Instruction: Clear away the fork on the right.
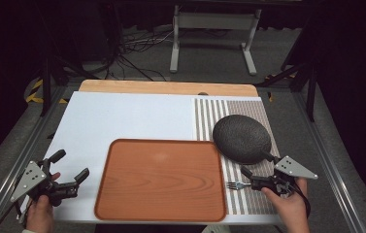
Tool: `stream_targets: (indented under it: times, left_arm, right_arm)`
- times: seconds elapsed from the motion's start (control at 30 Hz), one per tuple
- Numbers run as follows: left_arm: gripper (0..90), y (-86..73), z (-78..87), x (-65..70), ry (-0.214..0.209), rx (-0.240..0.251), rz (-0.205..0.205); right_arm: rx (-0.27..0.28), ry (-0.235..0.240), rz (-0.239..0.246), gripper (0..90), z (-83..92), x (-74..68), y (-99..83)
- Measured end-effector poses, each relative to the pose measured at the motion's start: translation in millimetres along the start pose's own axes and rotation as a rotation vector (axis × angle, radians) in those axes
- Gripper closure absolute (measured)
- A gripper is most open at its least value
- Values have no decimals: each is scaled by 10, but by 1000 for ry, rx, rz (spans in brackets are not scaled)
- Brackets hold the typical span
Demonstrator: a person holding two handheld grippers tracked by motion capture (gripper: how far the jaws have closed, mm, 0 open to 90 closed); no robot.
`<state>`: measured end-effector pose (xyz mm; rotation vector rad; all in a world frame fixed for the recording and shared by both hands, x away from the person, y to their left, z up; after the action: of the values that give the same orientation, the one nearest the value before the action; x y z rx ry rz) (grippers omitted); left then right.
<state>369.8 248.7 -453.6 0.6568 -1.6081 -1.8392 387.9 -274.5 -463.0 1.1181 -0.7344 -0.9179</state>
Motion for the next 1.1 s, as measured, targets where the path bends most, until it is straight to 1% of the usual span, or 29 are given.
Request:
stream_targets:
  times: [0.07, 0.4, 0.53, 0.73, 0.83, 0.97, 1.03, 1.1]
  left_arm:
    - [2, -3, 0, 2, 0, -6, -3]
    - [3, 0, -3, -2, 1, -6, -4]
    - [2, 0, -10, 3, -1, -7, -5]
    - [2, -2, -10, 1, -1, -10, -1]
    - [2, -9, -18, 3, -2, -15, -2]
    - [3, -3, -27, 24, -11, -20, -11]
    - [3, 2, -20, 17, -8, -16, -7]
    - [2, 7, -14, 11, -5, -11, -1]
  right_arm:
    - [1, 2, 0, 67, 4, -1, 0]
    - [-13, 8, 6, 67, 6, -18, -17]
    - [-10, 10, 10, 67, 13, -18, -9]
    - [-15, 12, 5, 66, 5, -20, -8]
    - [-18, 20, -3, 67, -1, -20, 66]
    - [-25, 27, 15, 67, -10, -14, 179]
    - [-35, 28, 31, 67, -11, 0, 227]
    - [-44, 28, 32, 67, -10, 12, 264]
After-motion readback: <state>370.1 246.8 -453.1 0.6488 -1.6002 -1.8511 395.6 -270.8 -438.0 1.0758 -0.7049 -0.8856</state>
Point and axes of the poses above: each handheld gripper's, and its own axes: z roughly backward along the jaws, y roughly out of its top, x roughly to its right, the point moved 10 cm from there along -z, roughly forward along the jaws, and after that the axes turned 8 degrees about -y, right-handed, at the moved point
